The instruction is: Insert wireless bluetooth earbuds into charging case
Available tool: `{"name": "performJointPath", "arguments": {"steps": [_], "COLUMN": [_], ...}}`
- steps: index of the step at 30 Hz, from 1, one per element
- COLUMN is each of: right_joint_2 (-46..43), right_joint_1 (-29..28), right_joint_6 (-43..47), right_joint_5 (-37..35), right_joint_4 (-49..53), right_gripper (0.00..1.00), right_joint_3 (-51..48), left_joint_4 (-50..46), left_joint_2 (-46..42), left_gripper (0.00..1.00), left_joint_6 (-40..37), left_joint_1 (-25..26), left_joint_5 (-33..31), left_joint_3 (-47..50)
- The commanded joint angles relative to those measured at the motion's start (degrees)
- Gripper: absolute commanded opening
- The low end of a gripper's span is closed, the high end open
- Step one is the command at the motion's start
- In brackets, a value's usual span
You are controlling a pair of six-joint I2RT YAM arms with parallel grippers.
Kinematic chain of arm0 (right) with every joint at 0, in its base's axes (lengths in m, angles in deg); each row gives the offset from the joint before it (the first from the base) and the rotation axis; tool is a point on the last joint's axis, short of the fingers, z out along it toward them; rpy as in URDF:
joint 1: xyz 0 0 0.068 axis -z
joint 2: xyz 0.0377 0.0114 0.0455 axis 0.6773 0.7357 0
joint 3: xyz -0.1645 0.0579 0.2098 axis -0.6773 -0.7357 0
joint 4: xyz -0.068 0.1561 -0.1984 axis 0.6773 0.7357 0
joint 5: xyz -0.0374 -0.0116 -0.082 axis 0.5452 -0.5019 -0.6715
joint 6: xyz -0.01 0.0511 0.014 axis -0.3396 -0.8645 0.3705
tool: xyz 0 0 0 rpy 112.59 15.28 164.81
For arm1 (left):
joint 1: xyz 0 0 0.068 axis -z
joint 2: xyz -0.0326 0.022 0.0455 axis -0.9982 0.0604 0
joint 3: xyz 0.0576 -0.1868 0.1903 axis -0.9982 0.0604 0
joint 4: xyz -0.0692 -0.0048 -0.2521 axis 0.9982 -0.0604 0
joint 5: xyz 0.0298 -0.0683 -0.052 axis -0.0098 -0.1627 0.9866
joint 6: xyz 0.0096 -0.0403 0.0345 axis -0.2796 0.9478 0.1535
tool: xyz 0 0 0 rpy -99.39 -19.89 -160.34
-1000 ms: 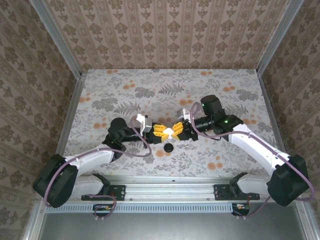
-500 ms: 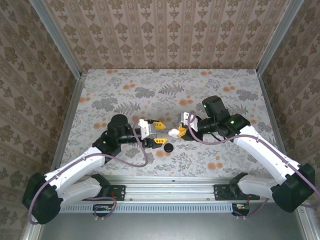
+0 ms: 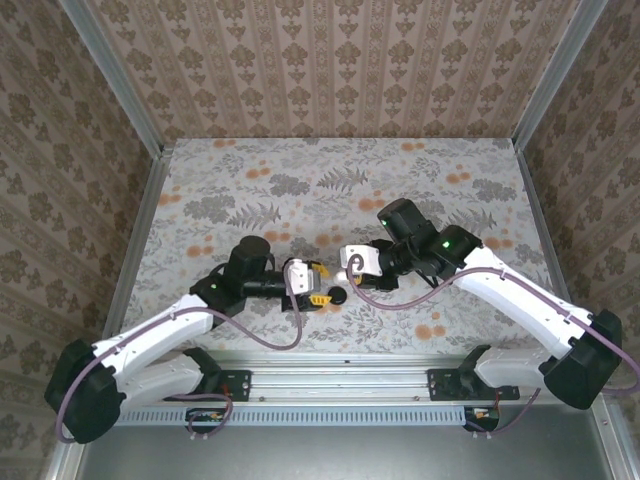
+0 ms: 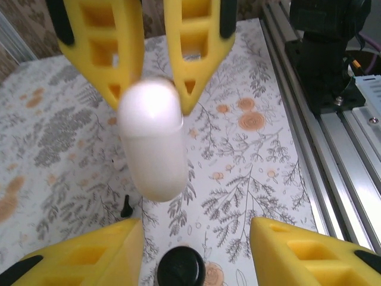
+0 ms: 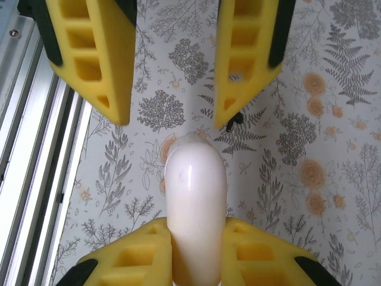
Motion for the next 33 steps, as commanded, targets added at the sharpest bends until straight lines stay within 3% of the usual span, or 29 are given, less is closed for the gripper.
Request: {"name": "performJointPath", "arguments": {"steps": [1,9,14,28,33], "right_joint_2": [0.1,1.3,2.1,1.9,1.8], "right_joint_1": [-0.8,-1.2,-1.5,-1.7,-1.7], "right_joint_6": [1.9,1.0,0.6,-0.3,-0.1], "right_joint_5": [1.3,4.0,4.9,6.5,6.3], "right_joint_4": [0.3,-0.9,-1.6,-4.5,-4.7], "right_gripper": [0.13,0.13,0.14,0.14,0.14], "right_joint_3": [1.4,0.9,0.8,0.2,0.2], "left_joint_4": [1.5,6.7,9.1,10.6,11.3], "left_joint_2": [0.5,0.7,1.4,3.0,3.3], "left_gripper": [0.51,0.51,0.47,0.44,0.36], "left_joint_6": [0.3,3.0,4.5,5.7,6.5], "left_joint_1": [0.4,0.4,0.5,0.4,0.4], "left_joint_5": [1.5,3.2,5.1,5.6,5.8], "left_joint_3": [-1.0,0.3,0.8,0.6,0.7]}}
